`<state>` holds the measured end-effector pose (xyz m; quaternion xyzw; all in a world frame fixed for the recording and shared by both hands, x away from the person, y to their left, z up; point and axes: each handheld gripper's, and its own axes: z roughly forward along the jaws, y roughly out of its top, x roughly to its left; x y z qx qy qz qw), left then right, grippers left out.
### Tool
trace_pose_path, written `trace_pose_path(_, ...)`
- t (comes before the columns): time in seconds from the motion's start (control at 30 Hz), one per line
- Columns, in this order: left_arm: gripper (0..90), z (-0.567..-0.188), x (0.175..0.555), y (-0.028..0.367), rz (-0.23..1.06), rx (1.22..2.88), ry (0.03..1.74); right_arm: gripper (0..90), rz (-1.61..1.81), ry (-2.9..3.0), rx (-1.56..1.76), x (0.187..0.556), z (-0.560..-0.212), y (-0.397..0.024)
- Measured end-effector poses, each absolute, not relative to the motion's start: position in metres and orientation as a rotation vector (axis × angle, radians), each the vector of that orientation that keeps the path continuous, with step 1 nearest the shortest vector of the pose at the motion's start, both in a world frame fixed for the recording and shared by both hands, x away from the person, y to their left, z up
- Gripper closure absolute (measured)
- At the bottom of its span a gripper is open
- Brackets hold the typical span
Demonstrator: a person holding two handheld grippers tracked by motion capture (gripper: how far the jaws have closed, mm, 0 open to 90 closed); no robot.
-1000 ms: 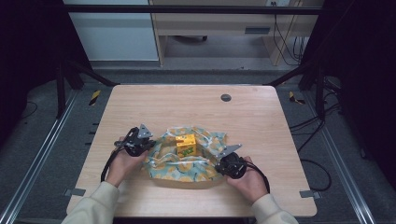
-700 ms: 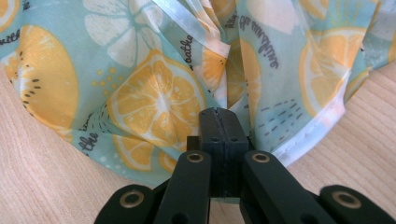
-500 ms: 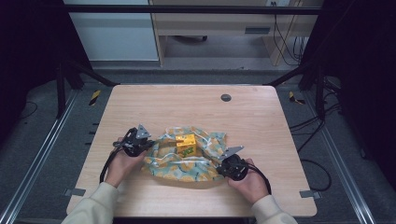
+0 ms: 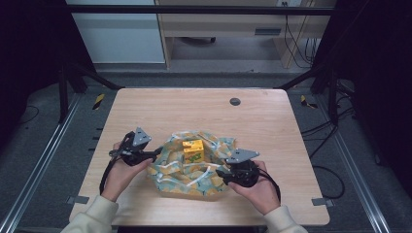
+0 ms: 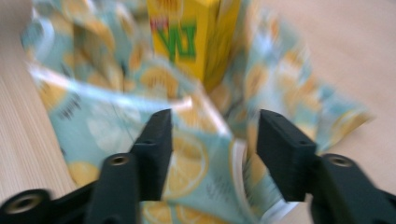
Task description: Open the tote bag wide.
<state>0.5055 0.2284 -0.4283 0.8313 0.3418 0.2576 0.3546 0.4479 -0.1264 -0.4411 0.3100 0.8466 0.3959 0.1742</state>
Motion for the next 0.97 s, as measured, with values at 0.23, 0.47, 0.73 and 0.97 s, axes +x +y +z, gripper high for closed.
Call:
trace_pose_path(0.23,18.7,-0.404,0.493,0.258,0.675,2.019,0.951,19.9,1.198,2.160,0.950,0.445,-0.414,-0.152)
trace_pose_path(0.47,10.3,-0.407,0.483,0.300,0.676,1.973,1.059,5.9,1.142,2.047,1.188,0.458,-0.424,-0.189)
trace_pose_path(0.73,5.0,-0.450,0.473,0.329,0.661,2.022,1.164,9.0,0.995,2.015,1.352,0.468,-0.453,-0.218)
trace_pose_path(0.97,5.3,-0.467,0.475,0.330,0.638,2.077,1.208,11.3,0.859,2.058,1.457,0.472,-0.478,-0.224)
